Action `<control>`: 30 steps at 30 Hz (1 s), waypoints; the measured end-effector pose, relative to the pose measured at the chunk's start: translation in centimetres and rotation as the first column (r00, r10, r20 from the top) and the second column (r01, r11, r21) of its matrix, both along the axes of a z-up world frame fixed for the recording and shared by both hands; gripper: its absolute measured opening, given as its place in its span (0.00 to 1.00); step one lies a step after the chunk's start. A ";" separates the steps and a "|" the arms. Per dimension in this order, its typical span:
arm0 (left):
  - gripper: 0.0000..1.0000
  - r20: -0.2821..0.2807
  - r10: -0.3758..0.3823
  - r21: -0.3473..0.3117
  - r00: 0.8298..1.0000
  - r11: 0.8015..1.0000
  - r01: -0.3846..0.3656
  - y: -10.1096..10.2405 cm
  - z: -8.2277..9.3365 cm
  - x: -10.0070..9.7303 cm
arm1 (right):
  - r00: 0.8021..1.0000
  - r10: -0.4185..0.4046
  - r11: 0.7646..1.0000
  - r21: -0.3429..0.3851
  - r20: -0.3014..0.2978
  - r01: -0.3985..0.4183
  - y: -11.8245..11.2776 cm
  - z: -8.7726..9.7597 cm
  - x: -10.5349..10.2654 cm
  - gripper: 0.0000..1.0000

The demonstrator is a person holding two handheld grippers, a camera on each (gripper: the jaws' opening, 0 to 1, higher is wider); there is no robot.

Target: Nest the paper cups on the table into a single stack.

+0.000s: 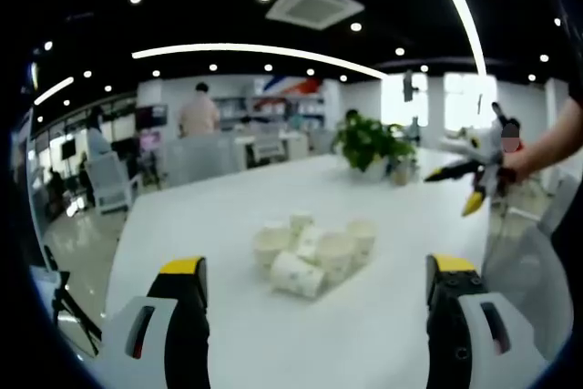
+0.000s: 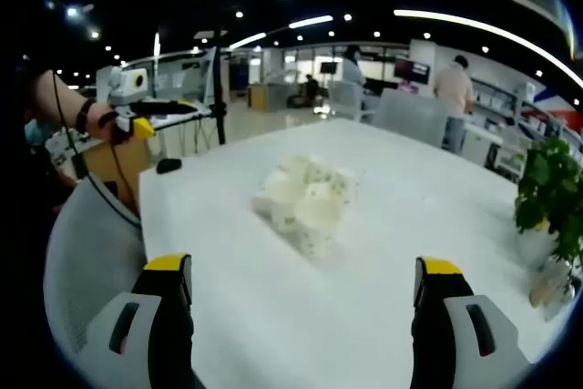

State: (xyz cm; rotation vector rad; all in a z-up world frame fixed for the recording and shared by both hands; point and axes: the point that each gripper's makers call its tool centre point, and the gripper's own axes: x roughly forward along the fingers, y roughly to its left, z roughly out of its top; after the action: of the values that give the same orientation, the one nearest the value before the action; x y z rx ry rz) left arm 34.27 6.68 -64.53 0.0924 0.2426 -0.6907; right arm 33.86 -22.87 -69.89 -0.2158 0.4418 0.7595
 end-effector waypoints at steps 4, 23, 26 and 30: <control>1.00 -0.003 -0.003 0.001 1.000 1.000 0.003 -0.1 0.0 0.0 | 1.000 0.003 1.000 -0.002 -0.004 -0.003 0.1 0.0 -0.1 1.00; 1.00 0.004 -0.008 -0.004 1.000 1.000 0.008 -0.4 0.1 -0.1 | 1.000 0.007 1.000 -0.004 -0.004 -0.007 0.3 -0.1 -0.5 1.00; 1.00 0.003 -0.009 0.007 1.000 1.000 0.009 -0.3 0.0 0.0 | 1.000 -0.008 0.999 -0.032 0.023 0.009 0.1 0.2 0.0 1.00; 1.00 0.001 -0.010 -0.005 1.000 1.000 0.010 -0.3 -0.1 0.0 | 0.999 -0.005 1.000 -0.025 0.043 0.006 0.3 0.7 0.5 1.00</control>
State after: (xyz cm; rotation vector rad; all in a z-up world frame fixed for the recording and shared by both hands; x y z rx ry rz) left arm 34.31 6.36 -64.61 0.0896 0.2396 -0.7009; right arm 34.40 -22.58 -69.15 -0.2535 0.4114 0.7429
